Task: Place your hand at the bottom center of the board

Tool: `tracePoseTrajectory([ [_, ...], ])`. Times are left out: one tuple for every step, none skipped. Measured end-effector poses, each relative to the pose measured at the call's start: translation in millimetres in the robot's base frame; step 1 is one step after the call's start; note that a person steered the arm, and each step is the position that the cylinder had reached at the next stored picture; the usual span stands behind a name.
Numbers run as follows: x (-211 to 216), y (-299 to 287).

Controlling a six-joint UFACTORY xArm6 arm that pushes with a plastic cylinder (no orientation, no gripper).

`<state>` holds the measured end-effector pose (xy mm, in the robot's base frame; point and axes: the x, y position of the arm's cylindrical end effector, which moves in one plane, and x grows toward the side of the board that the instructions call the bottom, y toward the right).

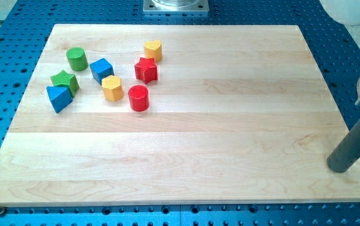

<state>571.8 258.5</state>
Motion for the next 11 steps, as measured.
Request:
tracePoseTrajectory([
  [0.0,0.0],
  [0.0,0.4],
  [0.0,0.4],
  [0.0,-0.2],
  [0.0,0.0],
  [-1.0,0.0],
  [-0.9,0.4],
  [2.3,-39.5],
  [2.4,-161.8],
  [-6.5,-229.9],
  [-6.8,-287.1],
])
